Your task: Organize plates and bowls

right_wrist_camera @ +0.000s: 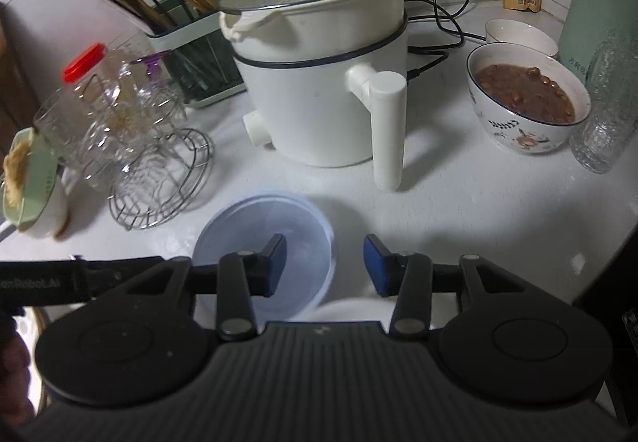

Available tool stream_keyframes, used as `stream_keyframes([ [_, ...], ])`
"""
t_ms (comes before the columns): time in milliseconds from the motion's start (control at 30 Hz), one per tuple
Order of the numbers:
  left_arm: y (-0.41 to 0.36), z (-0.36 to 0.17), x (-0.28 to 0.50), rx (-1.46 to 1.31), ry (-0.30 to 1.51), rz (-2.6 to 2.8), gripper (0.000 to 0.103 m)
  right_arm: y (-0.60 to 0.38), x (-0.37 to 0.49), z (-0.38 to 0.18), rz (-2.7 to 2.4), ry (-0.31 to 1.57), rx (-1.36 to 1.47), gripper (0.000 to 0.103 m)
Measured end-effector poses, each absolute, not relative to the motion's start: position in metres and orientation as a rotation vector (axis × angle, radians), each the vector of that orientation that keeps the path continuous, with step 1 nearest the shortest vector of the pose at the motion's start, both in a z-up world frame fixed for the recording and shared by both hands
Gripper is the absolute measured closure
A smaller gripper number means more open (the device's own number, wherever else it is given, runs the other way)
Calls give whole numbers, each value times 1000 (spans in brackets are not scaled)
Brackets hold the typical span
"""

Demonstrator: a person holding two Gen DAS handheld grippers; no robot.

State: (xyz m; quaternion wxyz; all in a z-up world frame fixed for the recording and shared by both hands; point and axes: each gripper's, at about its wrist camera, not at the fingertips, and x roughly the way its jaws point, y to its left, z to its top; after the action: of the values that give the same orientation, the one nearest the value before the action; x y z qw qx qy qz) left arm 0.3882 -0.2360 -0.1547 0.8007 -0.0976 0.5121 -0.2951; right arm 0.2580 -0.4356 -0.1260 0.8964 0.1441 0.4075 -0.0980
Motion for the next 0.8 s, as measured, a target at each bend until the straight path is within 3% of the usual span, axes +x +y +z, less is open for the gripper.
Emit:
stream_keyframes([
  [167,-249,-168,402,-200,1106,-640,69,-441,275,-142,-201,874,314,64],
  [300,-253,-179,405,-199,1117,-645,81,-443,282,-158,-195,909,338,75],
  [533,-250,-183,404,-272,1090,-655,81,-444,283,-166,-184,898,387,79],
  [800,-226,-143,387,-318,1028,-606,81,-424,267,-132,-167,817,342,79],
])
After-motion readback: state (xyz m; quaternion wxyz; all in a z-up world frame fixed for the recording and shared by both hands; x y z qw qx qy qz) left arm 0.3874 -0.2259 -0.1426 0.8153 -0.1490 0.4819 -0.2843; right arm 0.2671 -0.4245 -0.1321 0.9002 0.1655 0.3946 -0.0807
